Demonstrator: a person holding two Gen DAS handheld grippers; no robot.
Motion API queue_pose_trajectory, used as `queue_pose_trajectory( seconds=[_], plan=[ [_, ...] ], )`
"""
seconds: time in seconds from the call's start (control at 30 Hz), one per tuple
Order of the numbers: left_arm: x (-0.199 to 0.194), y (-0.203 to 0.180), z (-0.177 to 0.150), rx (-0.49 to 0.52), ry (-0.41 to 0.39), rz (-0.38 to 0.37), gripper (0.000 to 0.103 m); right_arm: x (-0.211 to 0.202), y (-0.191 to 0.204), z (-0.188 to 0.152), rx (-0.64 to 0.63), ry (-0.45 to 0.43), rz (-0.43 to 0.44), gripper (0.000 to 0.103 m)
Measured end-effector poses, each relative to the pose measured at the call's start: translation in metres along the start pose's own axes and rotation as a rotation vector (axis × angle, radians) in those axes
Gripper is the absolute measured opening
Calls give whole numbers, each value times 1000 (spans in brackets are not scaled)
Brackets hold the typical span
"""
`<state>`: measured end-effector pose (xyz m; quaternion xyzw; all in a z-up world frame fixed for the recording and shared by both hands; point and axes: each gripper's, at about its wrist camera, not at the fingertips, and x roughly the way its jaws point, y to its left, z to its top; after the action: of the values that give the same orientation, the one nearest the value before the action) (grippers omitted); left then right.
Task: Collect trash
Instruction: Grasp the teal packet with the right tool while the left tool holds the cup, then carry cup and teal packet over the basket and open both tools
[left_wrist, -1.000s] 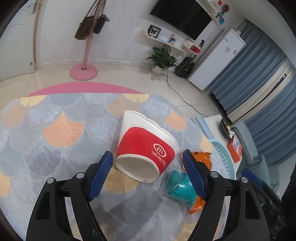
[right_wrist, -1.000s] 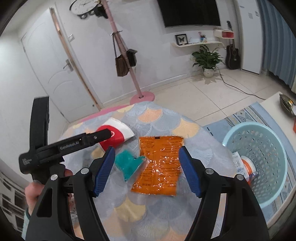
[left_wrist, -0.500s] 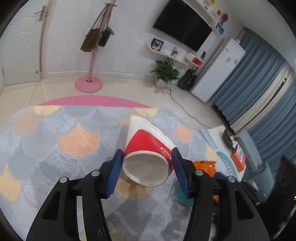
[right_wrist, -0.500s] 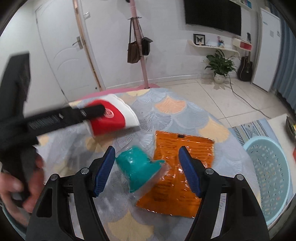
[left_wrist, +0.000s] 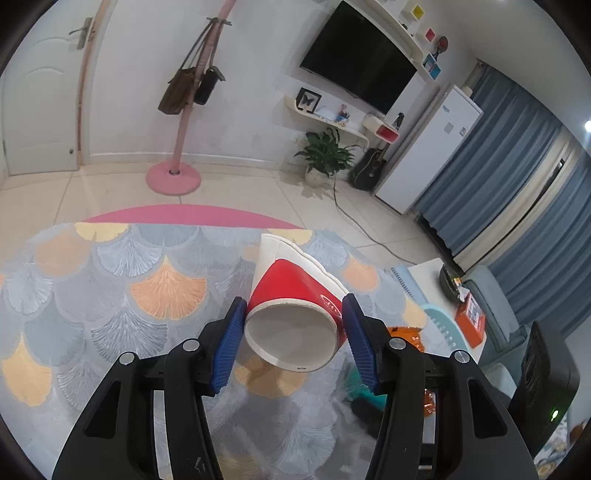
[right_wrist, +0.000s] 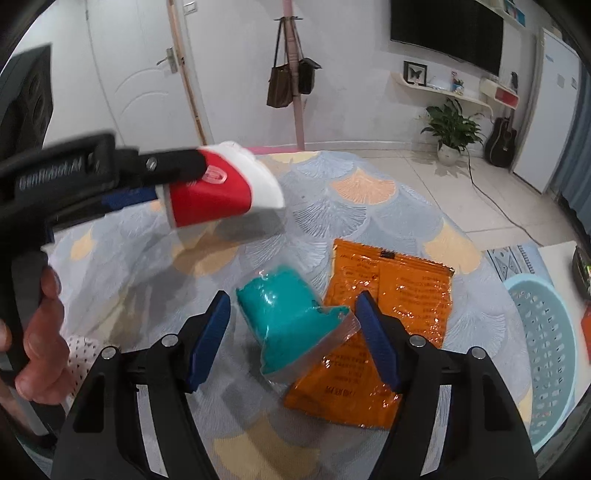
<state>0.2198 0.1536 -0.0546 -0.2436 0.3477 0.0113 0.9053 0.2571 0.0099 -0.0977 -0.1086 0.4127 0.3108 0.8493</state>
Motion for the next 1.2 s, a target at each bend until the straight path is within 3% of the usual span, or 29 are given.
queue_pose_trajectory(
  seconds=[0.13, 0.4, 0.67, 0.77, 1.03, 1.2],
  plan=[
    [-5, -3, 1, 9, -15, -15, 51, -4, 13, -5, -45, 1, 3, 38],
    [-25, -25, 4, 46, -68, -66, 51, -49, 14, -8, -36, -69, 9, 37],
    [-43, -67, -1, 113, -91, -133, 51, -124, -35, -6, 103, -161, -1, 36],
    [-49, -87, -3, 153, -97, -151, 51, -153, -59, -9, 159, -205, -43, 36],
    [-48, -156, -11, 258, -79, -224, 51, -191, -124, -28, 269, -265, -274, 36],
    [-31, -203, -21, 324, -45, -261, 51, -192, -173, -47, 394, -262, -303, 36]
  ],
)
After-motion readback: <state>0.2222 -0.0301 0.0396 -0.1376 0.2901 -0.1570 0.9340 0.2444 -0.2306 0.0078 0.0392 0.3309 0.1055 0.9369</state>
